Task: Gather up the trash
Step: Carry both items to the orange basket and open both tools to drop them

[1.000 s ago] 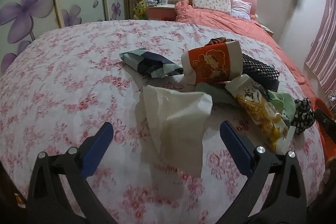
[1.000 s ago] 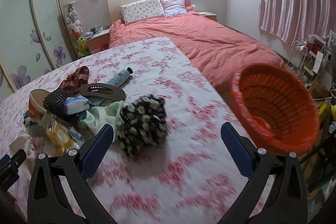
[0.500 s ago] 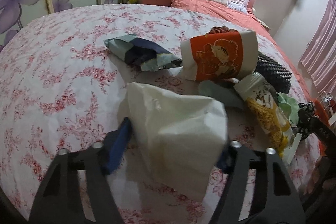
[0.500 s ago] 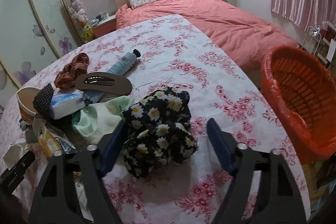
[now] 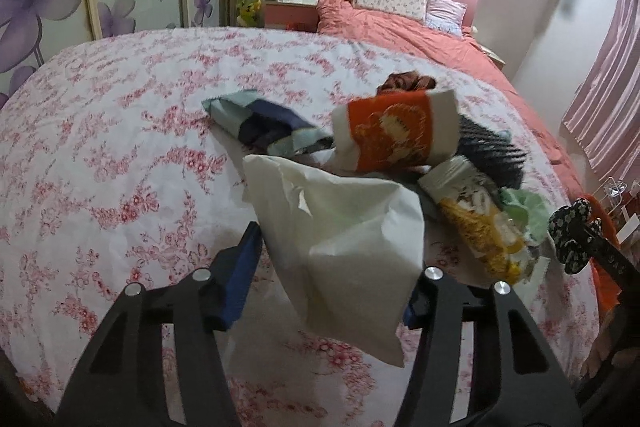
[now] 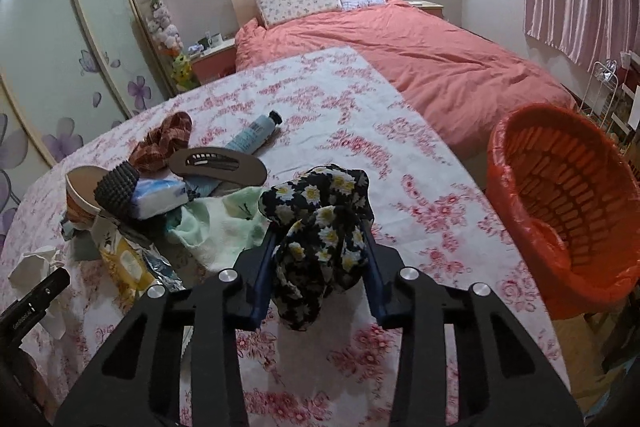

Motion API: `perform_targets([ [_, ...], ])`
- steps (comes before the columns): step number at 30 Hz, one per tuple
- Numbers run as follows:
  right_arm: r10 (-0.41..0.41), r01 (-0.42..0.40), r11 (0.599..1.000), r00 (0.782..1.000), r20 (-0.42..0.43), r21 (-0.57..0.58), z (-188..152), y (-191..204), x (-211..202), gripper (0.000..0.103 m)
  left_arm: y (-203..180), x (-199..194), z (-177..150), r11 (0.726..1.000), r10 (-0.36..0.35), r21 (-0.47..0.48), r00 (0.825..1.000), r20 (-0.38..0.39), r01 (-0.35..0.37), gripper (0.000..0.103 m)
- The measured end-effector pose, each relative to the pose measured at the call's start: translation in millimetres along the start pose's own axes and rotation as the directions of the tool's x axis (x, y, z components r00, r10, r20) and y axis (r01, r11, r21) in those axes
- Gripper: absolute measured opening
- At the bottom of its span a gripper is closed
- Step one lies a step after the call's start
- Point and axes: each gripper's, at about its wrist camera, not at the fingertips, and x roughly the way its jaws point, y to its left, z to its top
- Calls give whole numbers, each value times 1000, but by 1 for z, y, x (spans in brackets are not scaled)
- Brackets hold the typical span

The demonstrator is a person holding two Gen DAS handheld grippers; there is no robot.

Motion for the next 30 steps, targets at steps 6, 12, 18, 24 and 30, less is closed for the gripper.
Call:
perform_targets([
  [6,7,-7,1000,999,35,21,1,-11,-19,36,-20,-18,4,999,-33,28,999,29,32,56],
  [12,-8,3,999,994,113,41,8,-32,-46,36,-60,-42,7,991,-108,84,992,69,102,56],
  [18,-58,40,995,979,194,95,13,-64,-71,36,-112,-55,8,971,-198,154,977,77,185,56],
  [24,-120,85,985,963,241,153,15,-98,-85,36,-183,-58,4,925,-306,252,951,51,284,56],
  [30,-192,136,966,946,261,220,19,-140,-86,36,-267,-45,-4,850,-409,351,912,-27,392,56],
])
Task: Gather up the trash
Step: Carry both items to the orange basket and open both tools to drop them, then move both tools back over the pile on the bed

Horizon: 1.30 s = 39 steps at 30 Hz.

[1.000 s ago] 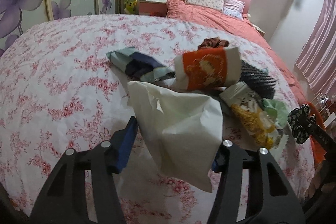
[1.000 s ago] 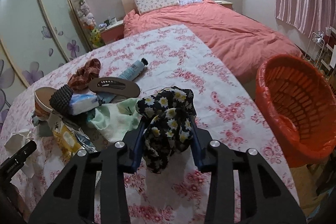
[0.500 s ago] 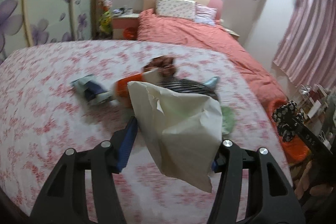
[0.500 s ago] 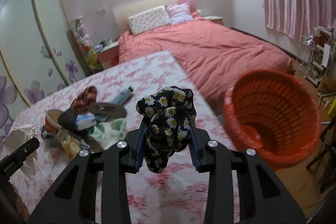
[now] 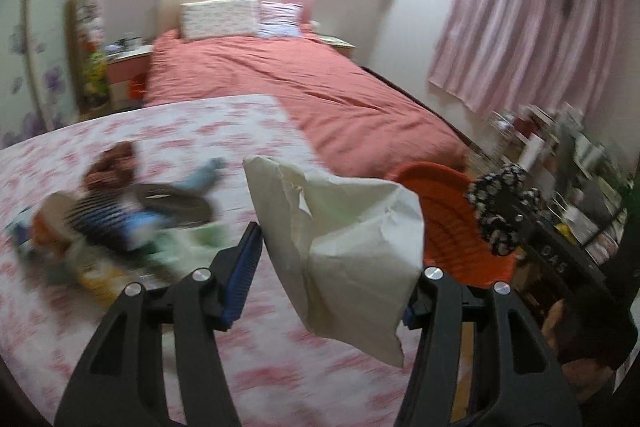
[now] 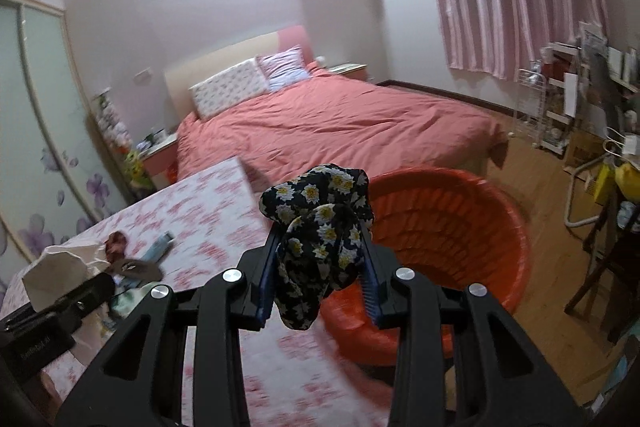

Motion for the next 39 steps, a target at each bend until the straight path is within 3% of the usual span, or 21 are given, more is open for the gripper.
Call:
perform_targets([
  [8,-61,60,994,998,14,95,9,-54,21,36,-84,61,13,981,-139,127,989,-56,145,56],
  [15,-63,61,987,998,7,151,14,-85,42,36,-126,119,15,961,-177,190,976,-127,199,59],
  [21,-54,55,978,999,-11,201,8,-102,47,52,-128,160,9,969,-124,189,974,-191,161,73],
  [25,-56,58,977,998,-15,207,7,-102,42,57,-116,159,6,974,-107,178,975,-195,142,78],
  [30,-68,69,980,998,-12,187,5,-89,28,59,-98,142,6,981,-60,175,984,-166,89,85],
  [39,-42,43,993,999,-6,107,13,-53,13,62,-42,81,-5,986,93,149,992,-87,-79,94],
])
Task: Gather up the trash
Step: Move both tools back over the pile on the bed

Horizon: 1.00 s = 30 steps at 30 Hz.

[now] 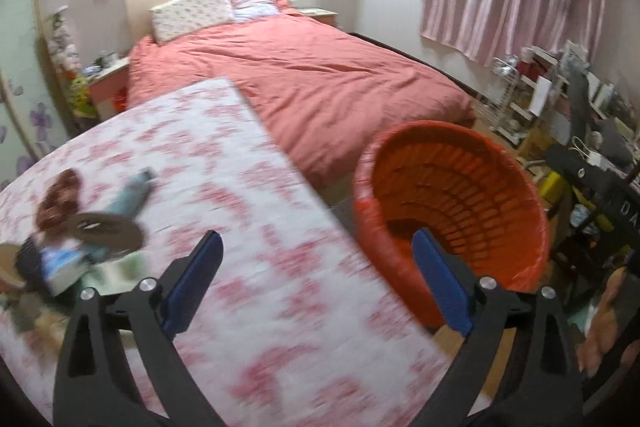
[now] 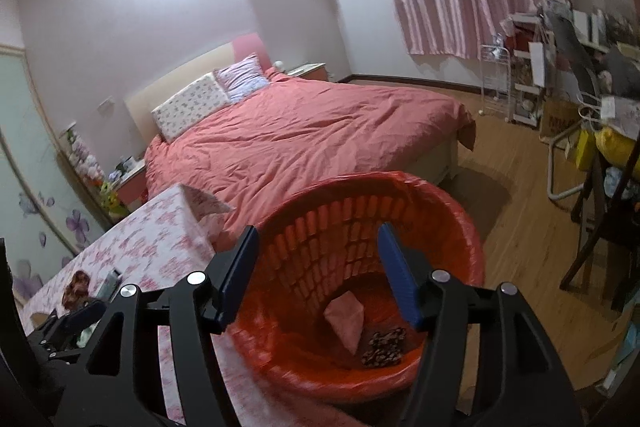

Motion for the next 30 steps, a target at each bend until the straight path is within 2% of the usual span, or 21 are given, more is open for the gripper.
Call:
perform_targets([
  [7,85,-89,992,995,-43,-92,-18,54,-11,62,77,-50,-34,989,106,-109,994,37,-102,96],
  [12,174,-193,967,978,-118,-167,-42,102,-14,62,134,-78,-61,964,206,-181,978,39,-196,97],
  [16,246,-288,929,949,-197,-230,-67,146,-13,69,192,-97,-87,920,306,-262,952,14,-292,97],
  [20,308,-389,872,907,-287,-296,-98,194,-10,69,238,-114,-109,879,355,-337,935,-7,-337,97],
  [23,328,-433,840,885,-330,-328,-118,224,-10,70,267,-126,-124,850,386,-382,922,-19,-364,97],
  [26,330,-459,813,870,-365,-359,-132,244,-8,75,287,-133,-134,829,396,-415,917,-36,-375,97],
  [30,300,-456,789,871,-390,-412,-151,268,-1,78,302,-137,-146,814,398,-441,916,-52,-379,97],
])
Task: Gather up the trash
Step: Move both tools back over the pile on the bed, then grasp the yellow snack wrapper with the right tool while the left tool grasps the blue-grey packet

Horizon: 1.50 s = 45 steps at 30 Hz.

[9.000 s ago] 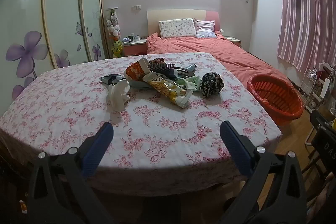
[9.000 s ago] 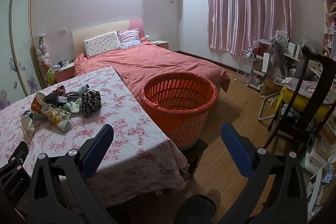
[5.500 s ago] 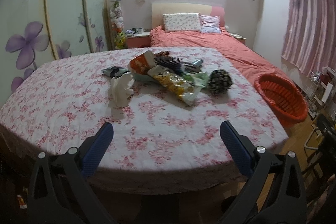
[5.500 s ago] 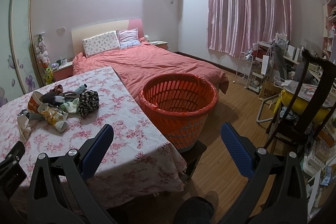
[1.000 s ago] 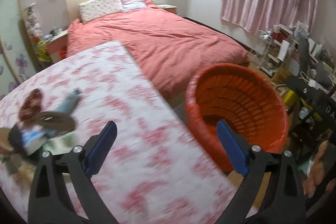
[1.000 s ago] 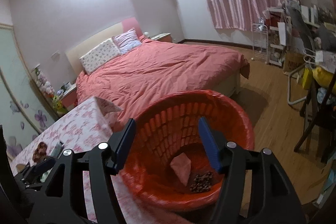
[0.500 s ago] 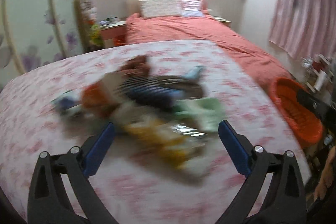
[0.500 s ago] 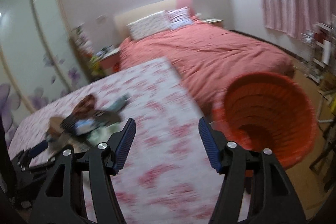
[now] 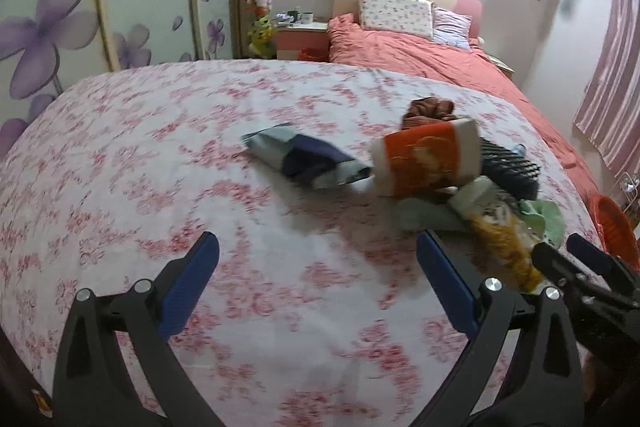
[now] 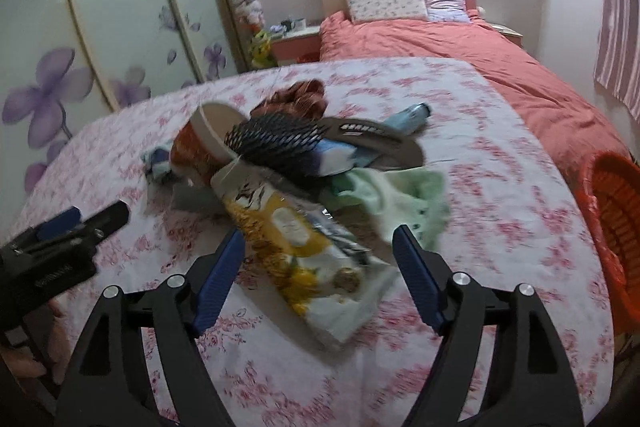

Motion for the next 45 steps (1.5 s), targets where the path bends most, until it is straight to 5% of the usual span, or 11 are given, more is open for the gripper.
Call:
perform_targets([
  [9,-45,42,998,996,-73,-47,-8,18,27,80,17,11,-4,1000,-3,-29,1000,-26,2,97],
  [14,-34,30,998,997,-75,-59,-8,20,24,66,20,16,-5,999,-3,-40,999,-37,2,97],
  [24,-44,38,996,996,-84,-81,-11,24,28,73,15,21,-7,999,-9,-38,999,-53,7,97],
  [32,-4,-2,998,996,-87,-67,-10,17,18,44,16,19,-5,999,-4,-43,999,-49,2,97],
  [45,4,-5,999,1000,-29,-37,-8,-1,-3,32,18,27,15,997,-4,-76,1000,-22,2,97],
])
